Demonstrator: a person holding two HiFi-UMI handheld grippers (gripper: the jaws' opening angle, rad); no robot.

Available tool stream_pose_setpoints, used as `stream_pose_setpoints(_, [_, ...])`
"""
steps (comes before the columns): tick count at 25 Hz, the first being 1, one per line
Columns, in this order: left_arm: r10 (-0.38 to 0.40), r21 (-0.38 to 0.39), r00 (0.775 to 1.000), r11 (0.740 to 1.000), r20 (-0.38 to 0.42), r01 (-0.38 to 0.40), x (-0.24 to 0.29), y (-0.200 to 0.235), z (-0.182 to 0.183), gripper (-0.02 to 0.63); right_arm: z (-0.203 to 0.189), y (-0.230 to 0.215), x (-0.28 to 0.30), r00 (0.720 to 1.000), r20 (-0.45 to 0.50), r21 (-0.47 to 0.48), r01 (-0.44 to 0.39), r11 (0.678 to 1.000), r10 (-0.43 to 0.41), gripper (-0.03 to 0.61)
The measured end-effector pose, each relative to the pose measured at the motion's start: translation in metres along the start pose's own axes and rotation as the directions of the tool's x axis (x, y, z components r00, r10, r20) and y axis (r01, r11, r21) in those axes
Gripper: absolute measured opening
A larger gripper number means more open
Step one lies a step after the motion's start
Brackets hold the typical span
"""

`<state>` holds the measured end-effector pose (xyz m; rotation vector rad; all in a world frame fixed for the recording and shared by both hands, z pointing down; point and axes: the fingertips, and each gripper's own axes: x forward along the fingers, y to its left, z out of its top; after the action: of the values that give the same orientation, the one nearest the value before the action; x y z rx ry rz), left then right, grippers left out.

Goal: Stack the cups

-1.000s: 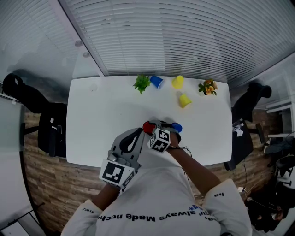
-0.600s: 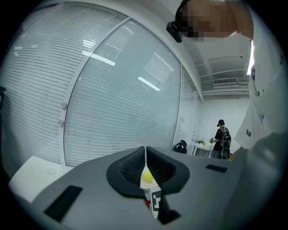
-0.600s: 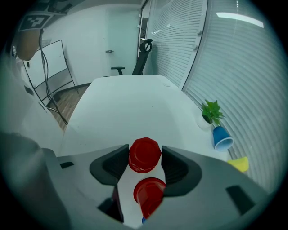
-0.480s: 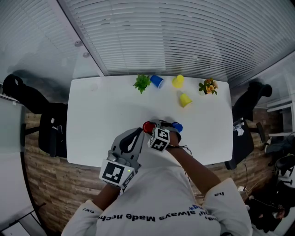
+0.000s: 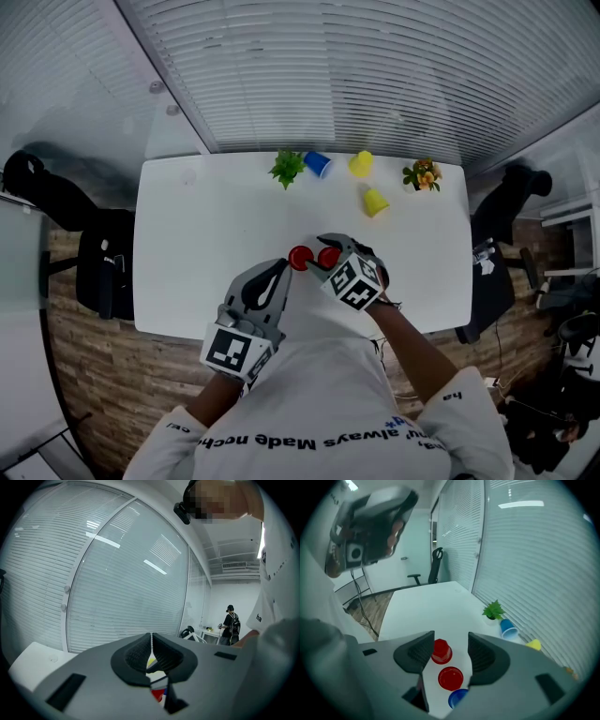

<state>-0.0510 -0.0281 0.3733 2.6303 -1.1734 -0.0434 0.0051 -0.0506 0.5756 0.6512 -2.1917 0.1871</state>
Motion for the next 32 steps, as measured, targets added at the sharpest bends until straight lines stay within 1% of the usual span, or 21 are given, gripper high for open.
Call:
stream_pose_setpoints(2, [-0.004, -0.003, 1.000, 1.000, -0.004, 0.004, 0.001, 0.000, -0.002, 0.029, -0.001, -0.023, -0.017, 0.999, 0.024, 0.056, 0.030, 0.998, -0.031, 0.238])
stream_pose_setpoints(5, [-0.010, -0.004, 1.000, 1.000, -0.007, 0.009, 0.003, -0.001, -0.002, 0.029, -0.016, -0.064, -0.035, 0.995, 0.018, 0.124, 0.090, 0.988, -0.093, 0.238])
stream_pose_setpoints(10, [-0.016, -0.006, 1.000, 1.000, -0.015, 0.016, 0.006, -0.002, -0.004, 0.029, -0.063, -0.128, -0.040, 0.983, -0.061, 0.212, 0.181, 0.960, -0.172, 0.238])
stream_pose_setpoints(13, [-0.018, -0.008, 1.000, 1.000, -0.019, 0.018, 0.008, -0.001, -0.006, 0.029, -0.090, -0.165, -0.031, 0.976, -0.116, 0.245, 0.207, 0.947, -0.184, 0.238])
stream_pose_setpoints(18, [-0.008, -0.015, 1.000, 1.000, -0.028, 0.007, 0.012, 0.003, -0.008, 0.029, -0.125, -0.209, -0.008, 0.964, -0.214, 0.286, 0.214, 0.934, -0.156, 0.238])
stream_pose_setpoints(21, [0.003, -0.023, 0.999, 1.000, -0.034, -0.004, 0.014, 0.008, -0.009, 0.029, -0.132, -0.227, 0.002, 0.955, -0.263, 0.310, 0.219, 0.925, -0.138, 0.238])
stream_pose_setpoints(25, [0.019, -0.035, 0.999, 0.999, -0.044, -0.021, 0.017, 0.015, -0.013, 0.029, -0.139, -0.247, 0.019, 0.952, -0.289, 0.346, 0.202, 0.916, -0.100, 0.238])
stream_pose_setpoints(27, [0.025, -0.041, 0.999, 0.999, -0.048, -0.027, 0.020, 0.018, -0.014, 0.029, -0.144, -0.254, 0.027, 0.946, -0.316, 0.369, 0.188, 0.910, -0.067, 0.238])
stream_pose_setpoints(32, [0.041, -0.060, 0.997, 0.997, -0.058, -0.044, 0.024, 0.025, -0.017, 0.029, -0.162, -0.252, 0.043, 0.925, -0.376, 0.443, 0.126, 0.888, 0.057, 0.244])
